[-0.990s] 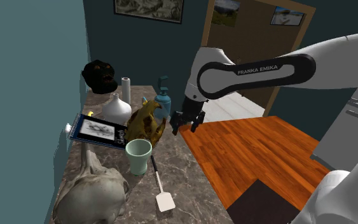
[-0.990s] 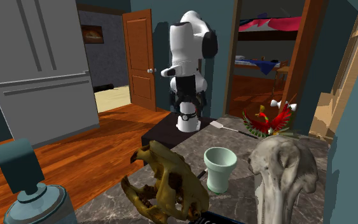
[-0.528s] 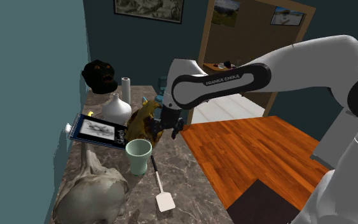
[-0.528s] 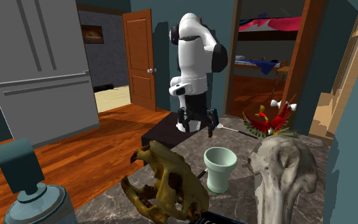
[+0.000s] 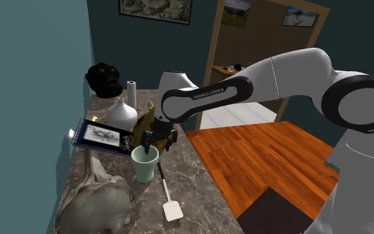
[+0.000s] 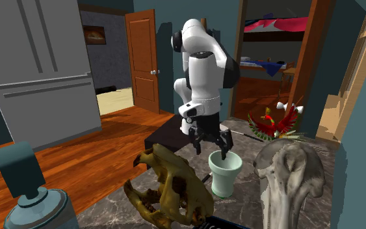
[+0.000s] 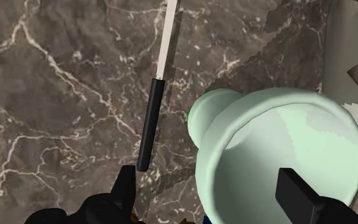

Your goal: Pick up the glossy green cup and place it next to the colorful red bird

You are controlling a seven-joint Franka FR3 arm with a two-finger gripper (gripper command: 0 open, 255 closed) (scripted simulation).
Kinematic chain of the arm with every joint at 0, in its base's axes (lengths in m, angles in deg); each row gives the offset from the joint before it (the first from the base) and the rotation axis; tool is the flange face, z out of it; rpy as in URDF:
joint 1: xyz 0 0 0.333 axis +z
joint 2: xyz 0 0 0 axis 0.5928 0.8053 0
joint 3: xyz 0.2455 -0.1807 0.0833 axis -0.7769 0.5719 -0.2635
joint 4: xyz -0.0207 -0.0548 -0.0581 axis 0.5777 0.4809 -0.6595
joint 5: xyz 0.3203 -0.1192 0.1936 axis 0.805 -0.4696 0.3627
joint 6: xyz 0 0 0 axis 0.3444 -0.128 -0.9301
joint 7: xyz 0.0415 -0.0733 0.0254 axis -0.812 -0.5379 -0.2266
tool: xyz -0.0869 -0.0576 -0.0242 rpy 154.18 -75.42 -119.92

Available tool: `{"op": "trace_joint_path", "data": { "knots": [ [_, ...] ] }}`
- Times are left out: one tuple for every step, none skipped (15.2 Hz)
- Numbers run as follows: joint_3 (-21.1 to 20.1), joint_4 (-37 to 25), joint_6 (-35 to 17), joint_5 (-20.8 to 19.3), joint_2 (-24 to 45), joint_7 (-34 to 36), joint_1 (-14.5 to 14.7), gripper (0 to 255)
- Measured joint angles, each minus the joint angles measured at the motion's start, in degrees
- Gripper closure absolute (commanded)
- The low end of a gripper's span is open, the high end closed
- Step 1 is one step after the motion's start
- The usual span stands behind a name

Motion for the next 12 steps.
{"op": "trace_joint_path", "data": {
  "knots": [
    [0.0, 0.4, -0.7, 0.0, 0.3, 0.0, 0.0, 0],
    [0.0, 0.7, -1.4, -0.2, 0.8, 0.1, 0.1, 0],
    [0.0, 0.8, -1.9, -0.3, 1.1, 0.1, 0.2, 0],
    [0.0, 1.0, -2.5, -0.3, 1.5, 0.2, 0.3, 0],
    [0.0, 1.1, -2.7, -0.4, 1.7, 0.3, 0.4, 0],
    [0.0, 1.1, -2.8, -0.4, 1.7, 0.3, 0.4, 0],
    [0.0, 1.2, -2.9, -0.4, 1.7, 0.3, 0.4, 0],
    [0.0, 1.2, -2.9, -0.4, 1.7, 0.3, 0.4, 0],
    [0.0, 1.2, -3.0, -0.4, 1.7, 0.3, 0.4, 0],
    [0.0, 1.2, -3.0, -0.4, 1.7, 0.3, 0.4, 0],
    [0.0, 1.2, -3.0, -0.4, 1.7, 0.3, 0.4, 255],
    [0.0, 1.2, -3.0, -0.4, 1.7, 0.3, 0.4, 255]
  ]
}}
